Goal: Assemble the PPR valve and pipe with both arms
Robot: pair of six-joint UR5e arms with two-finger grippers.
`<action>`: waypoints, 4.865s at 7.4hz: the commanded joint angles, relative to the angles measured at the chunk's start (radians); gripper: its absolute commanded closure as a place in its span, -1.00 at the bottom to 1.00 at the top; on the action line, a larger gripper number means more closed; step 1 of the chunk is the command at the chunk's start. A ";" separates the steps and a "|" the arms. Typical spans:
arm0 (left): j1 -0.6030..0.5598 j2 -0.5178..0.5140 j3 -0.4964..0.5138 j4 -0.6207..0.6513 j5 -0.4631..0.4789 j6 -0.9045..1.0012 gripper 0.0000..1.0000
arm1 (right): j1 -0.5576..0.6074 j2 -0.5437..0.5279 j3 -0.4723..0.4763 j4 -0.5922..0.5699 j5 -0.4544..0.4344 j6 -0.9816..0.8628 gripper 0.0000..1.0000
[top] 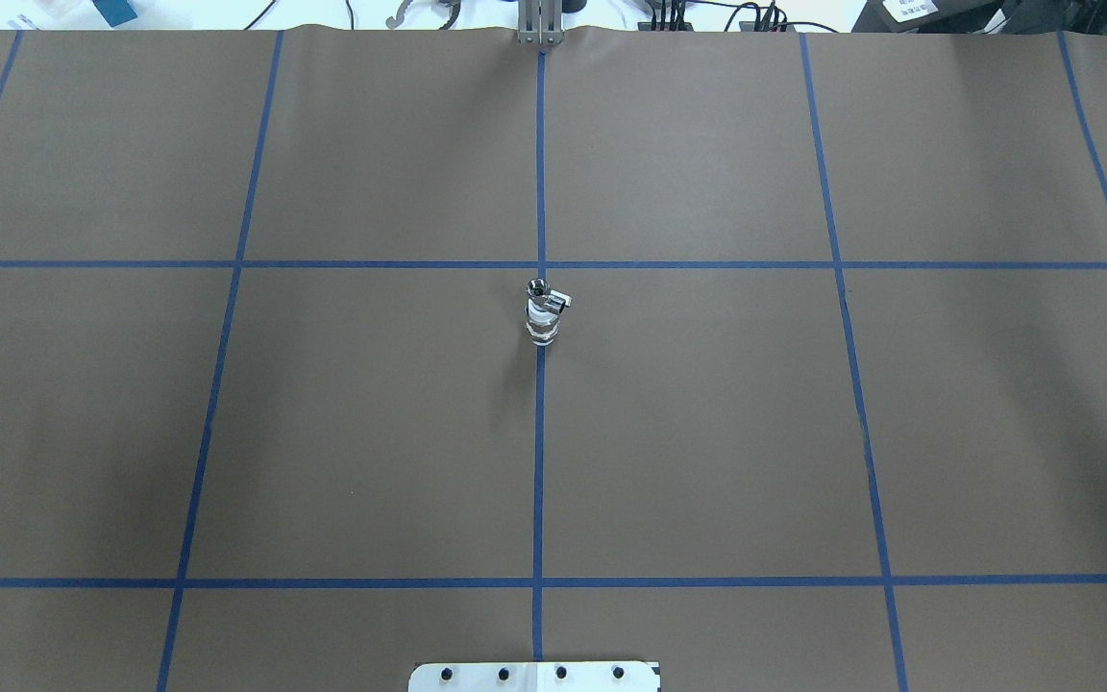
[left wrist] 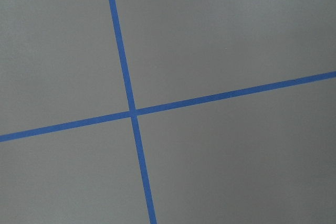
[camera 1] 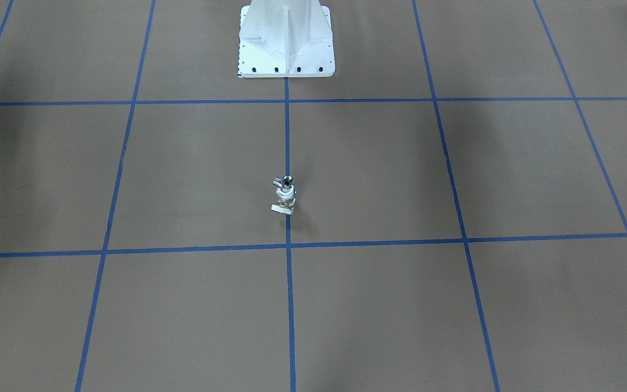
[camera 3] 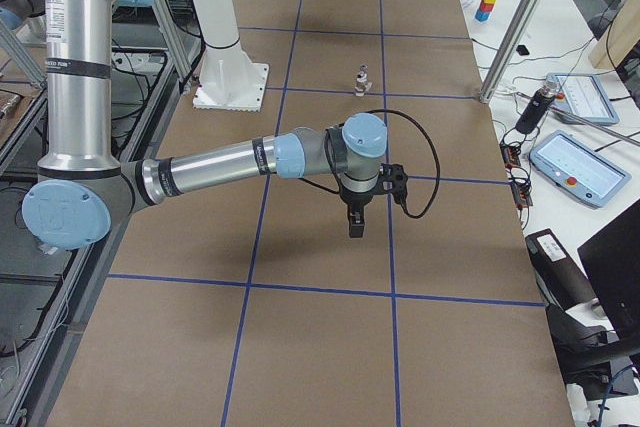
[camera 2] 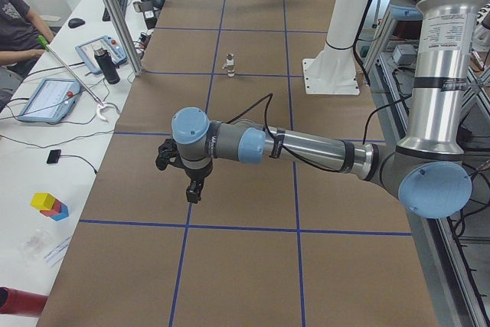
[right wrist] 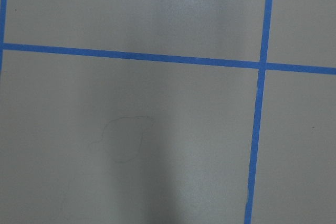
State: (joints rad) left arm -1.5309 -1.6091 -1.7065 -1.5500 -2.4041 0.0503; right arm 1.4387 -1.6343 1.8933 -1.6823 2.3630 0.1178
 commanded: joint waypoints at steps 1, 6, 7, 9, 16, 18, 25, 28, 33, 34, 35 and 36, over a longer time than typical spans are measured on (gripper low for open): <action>0.000 0.005 0.010 -0.002 0.019 0.000 -0.98 | 0.000 -0.002 0.000 -0.002 -0.002 0.002 -0.99; 0.000 0.020 -0.005 -0.001 0.059 0.000 -0.99 | 0.000 -0.007 -0.006 0.000 -0.008 0.002 -0.99; -0.003 0.021 -0.007 -0.001 0.059 0.002 -0.99 | 0.000 -0.007 -0.006 0.000 -0.008 0.002 -0.99; -0.002 0.040 -0.010 -0.002 0.059 0.010 -0.99 | -0.001 -0.006 -0.006 0.001 -0.008 0.003 -0.99; 0.012 0.037 -0.016 0.039 0.083 0.051 -0.99 | -0.003 -0.004 -0.011 0.004 -0.004 0.002 -0.99; 0.011 0.038 -0.018 0.039 0.080 0.057 -0.99 | -0.004 -0.001 -0.010 0.004 -0.002 0.002 -0.99; 0.011 0.040 -0.047 0.036 0.072 0.045 -0.99 | -0.006 0.001 -0.008 0.004 0.004 0.005 -0.99; 0.012 0.040 -0.053 0.036 0.069 0.045 -0.99 | -0.008 0.004 -0.002 0.004 0.004 0.005 -0.99; 0.012 0.041 -0.074 0.036 0.066 0.046 -0.99 | -0.008 0.045 -0.013 0.003 0.001 0.003 -0.99; 0.012 0.043 -0.074 0.036 0.068 0.045 -0.99 | -0.009 0.045 -0.011 0.003 -0.001 0.003 -0.99; 0.012 0.043 -0.074 0.036 0.068 0.046 -0.99 | -0.009 0.045 -0.013 0.003 -0.001 0.003 -0.99; 0.012 0.043 -0.074 0.036 0.068 0.046 -0.99 | -0.009 0.045 -0.013 0.003 -0.002 0.003 -0.99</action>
State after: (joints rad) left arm -1.5186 -1.5665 -1.7804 -1.5140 -2.3364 0.0962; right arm 1.4300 -1.5898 1.8811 -1.6797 2.3622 0.1212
